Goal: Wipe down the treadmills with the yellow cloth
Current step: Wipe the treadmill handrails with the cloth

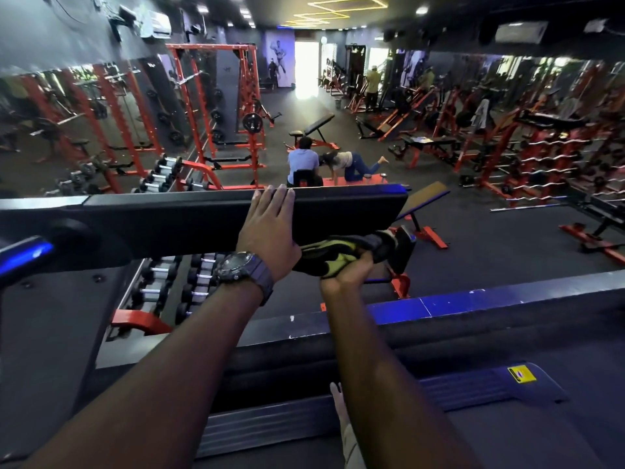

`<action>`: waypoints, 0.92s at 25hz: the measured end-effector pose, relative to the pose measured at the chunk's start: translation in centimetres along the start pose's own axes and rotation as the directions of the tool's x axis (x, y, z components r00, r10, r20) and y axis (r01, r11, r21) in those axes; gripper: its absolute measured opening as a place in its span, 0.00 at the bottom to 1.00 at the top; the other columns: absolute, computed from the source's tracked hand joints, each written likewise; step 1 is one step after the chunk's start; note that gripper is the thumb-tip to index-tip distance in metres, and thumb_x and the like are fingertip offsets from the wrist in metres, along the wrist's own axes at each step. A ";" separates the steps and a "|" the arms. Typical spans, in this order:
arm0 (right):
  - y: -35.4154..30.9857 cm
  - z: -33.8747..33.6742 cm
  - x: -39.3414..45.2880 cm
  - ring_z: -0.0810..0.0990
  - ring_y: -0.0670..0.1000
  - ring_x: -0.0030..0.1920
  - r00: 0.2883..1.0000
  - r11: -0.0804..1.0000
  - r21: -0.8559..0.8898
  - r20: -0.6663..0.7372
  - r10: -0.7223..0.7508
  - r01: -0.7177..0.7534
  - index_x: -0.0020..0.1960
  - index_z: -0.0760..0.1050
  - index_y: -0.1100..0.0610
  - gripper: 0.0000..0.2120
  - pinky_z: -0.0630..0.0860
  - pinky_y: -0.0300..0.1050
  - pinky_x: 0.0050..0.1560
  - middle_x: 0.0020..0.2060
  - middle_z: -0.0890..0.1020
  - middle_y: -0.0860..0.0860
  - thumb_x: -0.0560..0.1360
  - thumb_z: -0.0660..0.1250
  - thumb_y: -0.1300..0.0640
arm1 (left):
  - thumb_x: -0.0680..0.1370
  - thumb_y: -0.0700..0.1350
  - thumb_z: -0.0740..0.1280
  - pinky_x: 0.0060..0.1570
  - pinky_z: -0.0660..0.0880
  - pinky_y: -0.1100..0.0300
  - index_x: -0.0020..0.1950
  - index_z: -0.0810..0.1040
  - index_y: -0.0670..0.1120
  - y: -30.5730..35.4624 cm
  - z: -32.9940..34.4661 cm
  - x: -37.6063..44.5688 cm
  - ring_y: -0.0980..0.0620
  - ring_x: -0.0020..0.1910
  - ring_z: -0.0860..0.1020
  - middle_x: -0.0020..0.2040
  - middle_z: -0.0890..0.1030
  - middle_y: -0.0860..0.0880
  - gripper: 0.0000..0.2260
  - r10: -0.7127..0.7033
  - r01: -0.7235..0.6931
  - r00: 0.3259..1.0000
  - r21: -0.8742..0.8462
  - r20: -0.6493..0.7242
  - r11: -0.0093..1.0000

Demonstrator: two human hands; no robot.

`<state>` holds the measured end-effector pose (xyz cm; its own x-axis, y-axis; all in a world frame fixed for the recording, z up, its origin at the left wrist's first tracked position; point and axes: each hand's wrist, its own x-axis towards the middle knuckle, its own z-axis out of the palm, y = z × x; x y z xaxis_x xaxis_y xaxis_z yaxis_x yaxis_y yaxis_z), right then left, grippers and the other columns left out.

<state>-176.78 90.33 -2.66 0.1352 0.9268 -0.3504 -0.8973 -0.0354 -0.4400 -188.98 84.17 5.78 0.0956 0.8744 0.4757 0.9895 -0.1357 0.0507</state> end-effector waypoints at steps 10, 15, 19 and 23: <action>2.9 -1.1 -4.6 0.82 0.45 0.34 0.978 0.980 -0.039 0.070 0.197 -0.195 0.32 0.83 0.49 0.32 0.75 0.38 0.44 0.33 0.83 0.46 0.85 0.47 0.56 | 0.68 0.38 0.55 0.75 0.58 0.47 0.74 0.66 0.40 -4.6 -2.4 0.1 0.44 0.75 0.64 0.74 0.67 0.42 0.33 0.235 -0.229 0.971 -0.104 0.049 0.968; 7.4 0.2 -7.0 0.81 0.52 0.30 0.913 0.912 -0.171 0.110 0.393 -0.372 0.40 0.76 0.57 0.16 0.77 0.42 0.34 0.33 0.81 0.54 0.79 0.51 0.61 | 0.64 0.33 0.62 0.73 0.61 0.43 0.75 0.64 0.39 -11.2 -3.8 -2.9 0.42 0.74 0.65 0.74 0.66 0.40 0.37 0.220 -0.222 0.974 0.026 0.063 0.975; 7.3 0.5 -5.5 0.81 0.48 0.27 0.945 0.941 0.104 0.091 0.313 -0.322 0.42 0.75 0.55 0.17 0.77 0.37 0.30 0.27 0.82 0.50 0.82 0.50 0.58 | 0.65 0.30 0.65 0.76 0.56 0.48 0.75 0.63 0.38 -11.7 -4.2 -3.8 0.41 0.75 0.63 0.75 0.65 0.39 0.37 0.128 -0.128 0.990 -0.003 0.057 0.992; 11.8 2.4 -9.4 0.82 0.54 0.33 0.845 0.844 -0.258 0.147 0.515 -0.469 0.44 0.77 0.60 0.14 0.80 0.43 0.38 0.34 0.83 0.56 0.79 0.53 0.61 | 0.67 0.44 0.56 0.76 0.55 0.51 0.74 0.66 0.38 -11.0 -4.7 -3.8 0.45 0.75 0.62 0.74 0.66 0.42 0.34 0.128 -0.124 0.991 -0.126 0.026 0.984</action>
<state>-189.68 82.12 -2.60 -0.4096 0.8197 -0.4004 -0.7125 -0.5616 -0.4207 -200.72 80.13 7.50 0.2242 0.8616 0.4554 0.9483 -0.3005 0.1017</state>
